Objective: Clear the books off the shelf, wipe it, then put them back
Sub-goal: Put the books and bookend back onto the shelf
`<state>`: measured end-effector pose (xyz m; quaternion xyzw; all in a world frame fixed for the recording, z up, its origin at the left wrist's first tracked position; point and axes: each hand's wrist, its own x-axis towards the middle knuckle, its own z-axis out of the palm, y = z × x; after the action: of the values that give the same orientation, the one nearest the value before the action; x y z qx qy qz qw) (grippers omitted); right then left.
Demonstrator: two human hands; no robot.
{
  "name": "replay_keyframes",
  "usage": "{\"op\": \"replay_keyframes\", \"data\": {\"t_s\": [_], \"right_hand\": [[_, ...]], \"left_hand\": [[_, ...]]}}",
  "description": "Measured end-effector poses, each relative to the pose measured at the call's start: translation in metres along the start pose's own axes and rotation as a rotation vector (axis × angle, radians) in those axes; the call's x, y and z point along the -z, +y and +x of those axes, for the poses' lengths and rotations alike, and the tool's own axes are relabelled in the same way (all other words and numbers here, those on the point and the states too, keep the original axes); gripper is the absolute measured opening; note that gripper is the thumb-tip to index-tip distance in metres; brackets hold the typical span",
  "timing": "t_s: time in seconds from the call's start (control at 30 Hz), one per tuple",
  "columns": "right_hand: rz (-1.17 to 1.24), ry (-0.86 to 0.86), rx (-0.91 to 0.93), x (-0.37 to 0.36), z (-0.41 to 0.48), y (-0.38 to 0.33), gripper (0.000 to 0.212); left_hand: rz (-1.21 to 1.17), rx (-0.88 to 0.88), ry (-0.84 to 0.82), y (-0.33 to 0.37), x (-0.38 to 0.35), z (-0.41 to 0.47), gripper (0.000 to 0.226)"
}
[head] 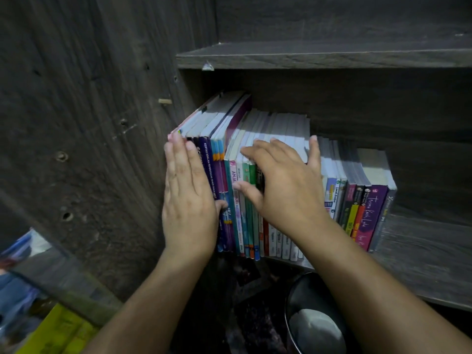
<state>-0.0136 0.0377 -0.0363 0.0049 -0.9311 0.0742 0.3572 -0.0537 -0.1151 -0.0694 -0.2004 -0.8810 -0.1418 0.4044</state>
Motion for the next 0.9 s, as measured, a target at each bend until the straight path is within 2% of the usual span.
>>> {"op": "replay_keyframes", "data": {"t_s": [0.27, 0.37, 0.43, 0.47, 0.6, 0.7, 0.77, 0.83, 0.9], "right_hand": [[0.022, 0.038, 0.013, -0.004, 0.004, 0.000, 0.051], [0.008, -0.122, 0.022, 0.011, 0.004, 0.007, 0.076], [-0.047, -0.241, -0.054, 0.020, 0.002, 0.019, 0.100], [-0.051, -0.278, -0.088, 0.021, 0.001, 0.024, 0.104], [0.076, -0.230, -0.075, 0.012, -0.003, 0.032, 0.089], [0.173, -0.254, -0.017, 0.017, -0.007, 0.042, 0.090], [0.228, -0.300, -0.007, 0.032, -0.019, 0.056, 0.091], [0.122, -0.279, 0.030, 0.049, -0.042, 0.078, 0.084], [0.013, -0.230, 0.058, 0.066, -0.071, 0.104, 0.068]], "left_hand": [[-0.238, -0.082, -0.045, -0.012, -0.006, -0.003, 0.117], [-0.298, -0.026, -0.101, -0.004, -0.013, -0.016, 0.121], [-0.357, 0.064, -0.172, 0.005, -0.022, -0.028, 0.127], [-0.389, 0.088, -0.192, 0.008, -0.028, -0.033, 0.128], [-0.508, 0.121, -0.257, 0.004, -0.032, -0.033, 0.133], [-0.371, 0.061, -0.206, 0.008, -0.025, -0.031, 0.126], [-0.283, 0.019, -0.129, 0.025, -0.014, -0.033, 0.113], [-0.290, -0.107, -0.062, 0.048, -0.003, -0.037, 0.101], [-0.348, -0.284, -0.061, 0.076, 0.002, -0.042, 0.092]]}}
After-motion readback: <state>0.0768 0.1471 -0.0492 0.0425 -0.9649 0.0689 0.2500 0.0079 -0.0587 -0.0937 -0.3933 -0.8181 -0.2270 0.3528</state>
